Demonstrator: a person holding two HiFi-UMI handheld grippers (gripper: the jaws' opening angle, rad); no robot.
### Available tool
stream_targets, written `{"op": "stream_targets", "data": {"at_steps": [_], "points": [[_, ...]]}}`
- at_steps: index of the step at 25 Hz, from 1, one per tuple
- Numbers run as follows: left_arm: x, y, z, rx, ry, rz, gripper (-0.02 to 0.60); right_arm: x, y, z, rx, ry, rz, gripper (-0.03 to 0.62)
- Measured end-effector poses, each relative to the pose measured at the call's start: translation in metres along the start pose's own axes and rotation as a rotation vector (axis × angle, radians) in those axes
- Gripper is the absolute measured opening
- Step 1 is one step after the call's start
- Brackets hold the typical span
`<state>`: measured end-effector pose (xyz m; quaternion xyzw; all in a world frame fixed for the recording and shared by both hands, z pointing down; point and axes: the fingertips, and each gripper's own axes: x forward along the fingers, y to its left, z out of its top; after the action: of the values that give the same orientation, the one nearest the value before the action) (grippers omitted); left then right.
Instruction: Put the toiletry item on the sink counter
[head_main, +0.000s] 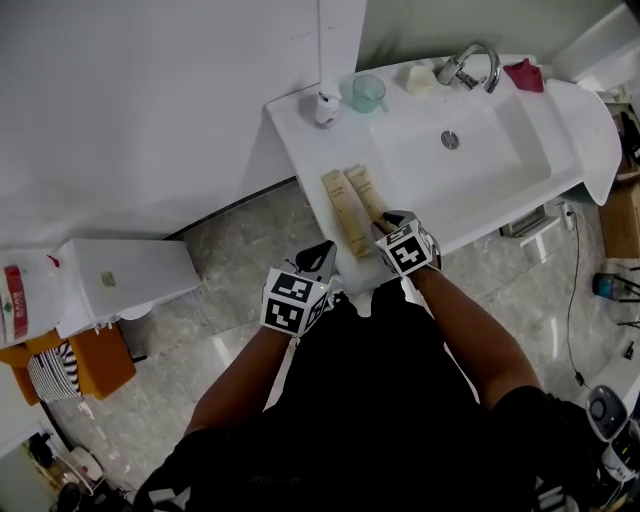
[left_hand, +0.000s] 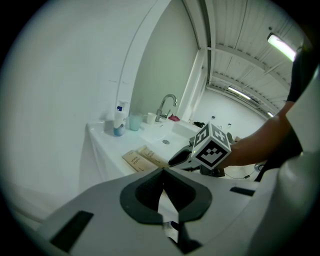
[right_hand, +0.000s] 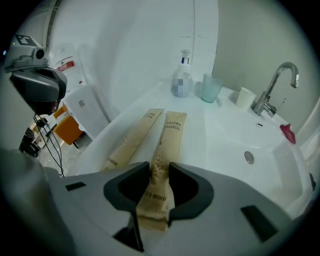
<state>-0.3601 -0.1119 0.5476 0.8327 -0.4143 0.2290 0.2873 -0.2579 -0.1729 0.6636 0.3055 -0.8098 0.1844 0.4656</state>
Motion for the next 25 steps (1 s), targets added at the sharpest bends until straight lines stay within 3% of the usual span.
{"op": "stream_targets", "data": {"at_steps": [10,17,25], "points": [[0.001,0.000,0.010,-0.009,-0.022,0.015,0.003,-0.009,-0.003,0.007,0.004,-0.075,0.027,0.011],[0.001,-0.005,0.016,0.007,-0.036,0.009,0.003,-0.027,0.001,0.015,-0.027,-0.140,0.027,0.005],[-0.007,-0.009,0.036,0.026,-0.092,0.006,0.003,-0.087,0.006,0.048,-0.066,-0.302,-0.014,0.005]]}}
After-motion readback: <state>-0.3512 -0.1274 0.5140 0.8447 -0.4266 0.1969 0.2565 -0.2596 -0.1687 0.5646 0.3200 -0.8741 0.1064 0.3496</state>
